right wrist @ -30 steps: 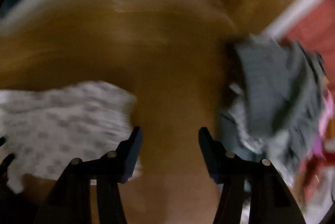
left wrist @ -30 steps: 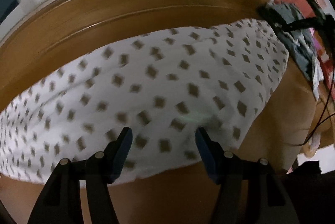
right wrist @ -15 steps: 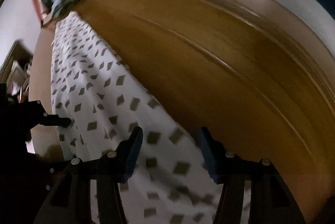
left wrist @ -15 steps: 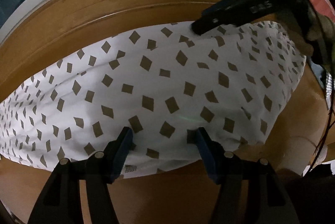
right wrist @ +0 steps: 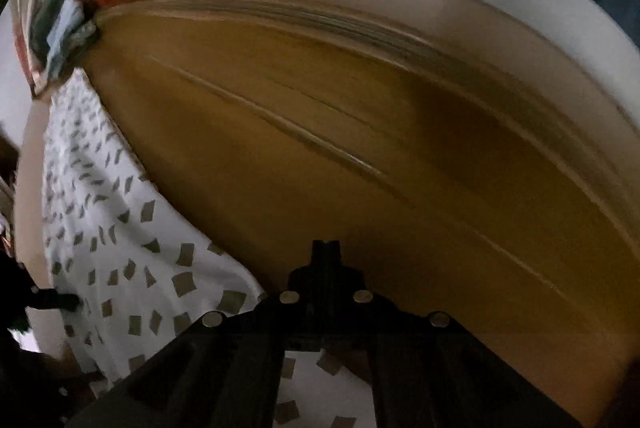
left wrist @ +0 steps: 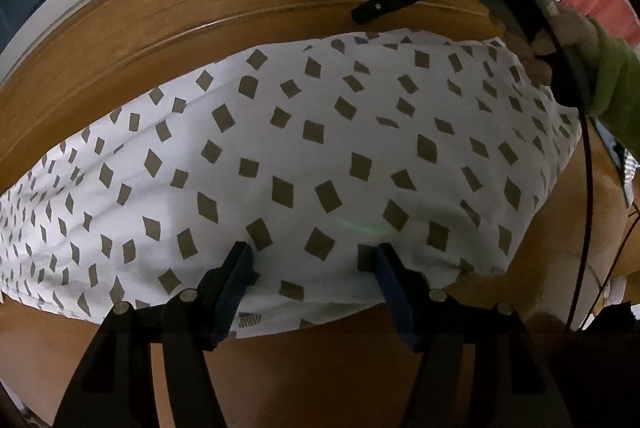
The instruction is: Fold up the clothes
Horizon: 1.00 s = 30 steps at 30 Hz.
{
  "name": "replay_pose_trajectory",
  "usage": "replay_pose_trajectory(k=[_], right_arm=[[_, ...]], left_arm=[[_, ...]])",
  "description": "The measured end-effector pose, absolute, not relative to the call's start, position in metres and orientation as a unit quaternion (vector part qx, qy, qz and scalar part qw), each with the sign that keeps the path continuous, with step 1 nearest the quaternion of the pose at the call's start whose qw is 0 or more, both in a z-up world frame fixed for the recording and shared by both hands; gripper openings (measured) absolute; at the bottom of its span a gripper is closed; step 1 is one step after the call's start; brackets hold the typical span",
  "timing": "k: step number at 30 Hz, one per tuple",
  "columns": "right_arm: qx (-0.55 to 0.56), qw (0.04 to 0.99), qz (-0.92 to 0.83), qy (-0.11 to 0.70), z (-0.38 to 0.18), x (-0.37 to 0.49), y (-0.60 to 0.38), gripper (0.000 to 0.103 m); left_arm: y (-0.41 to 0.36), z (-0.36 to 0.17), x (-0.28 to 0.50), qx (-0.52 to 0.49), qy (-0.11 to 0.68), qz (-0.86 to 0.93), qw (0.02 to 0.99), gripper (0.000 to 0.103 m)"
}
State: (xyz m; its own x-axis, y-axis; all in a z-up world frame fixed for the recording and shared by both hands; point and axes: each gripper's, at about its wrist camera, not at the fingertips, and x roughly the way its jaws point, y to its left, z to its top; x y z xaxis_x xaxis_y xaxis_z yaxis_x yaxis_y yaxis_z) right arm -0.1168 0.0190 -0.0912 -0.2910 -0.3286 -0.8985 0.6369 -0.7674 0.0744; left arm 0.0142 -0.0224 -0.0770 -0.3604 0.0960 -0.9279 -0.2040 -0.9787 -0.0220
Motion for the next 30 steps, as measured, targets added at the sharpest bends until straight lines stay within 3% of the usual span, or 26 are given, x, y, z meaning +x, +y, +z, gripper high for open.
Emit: replay_pose_trajectory(k=[3,5,7,17,18,20,24,30], right_arm=[[0.523,0.358,-0.767,0.097,-0.082,-0.111,0.023,0.010],[0.523,0.381,-0.758,0.086,-0.075,-0.106,0.017,0.044],[0.507,0.396,-0.760,0.099,-0.068,-0.101,0.007,0.050],[0.495,0.444,-0.723,0.187,-0.087,-0.087,-0.071,0.047],[0.491,0.446,-0.722,0.195,-0.090,-0.085,-0.078,0.041],[0.484,0.442,-0.724,0.216,-0.095,-0.082,-0.093,0.004],[0.465,0.412,-0.743,0.248,-0.101,-0.081,-0.106,0.004],[0.475,0.373,-0.770,0.206,-0.102,-0.106,-0.089,0.005]], left_arm=[[-0.023,-0.079,0.011,-0.559,0.051,0.822,0.093,0.061],[-0.025,-0.083,0.000,-0.560,0.052,0.822,0.093,0.061],[-0.026,-0.085,-0.004,-0.560,0.053,0.822,0.094,0.061],[-0.027,-0.084,-0.004,-0.552,0.048,0.827,0.089,0.062],[-0.028,-0.083,-0.003,-0.551,0.047,0.828,0.089,0.062],[-0.029,-0.083,-0.001,-0.549,0.045,0.830,0.089,0.062],[-0.029,-0.083,0.001,-0.547,0.044,0.831,0.088,0.063],[-0.031,-0.083,0.005,-0.551,0.052,0.827,0.098,0.064]])
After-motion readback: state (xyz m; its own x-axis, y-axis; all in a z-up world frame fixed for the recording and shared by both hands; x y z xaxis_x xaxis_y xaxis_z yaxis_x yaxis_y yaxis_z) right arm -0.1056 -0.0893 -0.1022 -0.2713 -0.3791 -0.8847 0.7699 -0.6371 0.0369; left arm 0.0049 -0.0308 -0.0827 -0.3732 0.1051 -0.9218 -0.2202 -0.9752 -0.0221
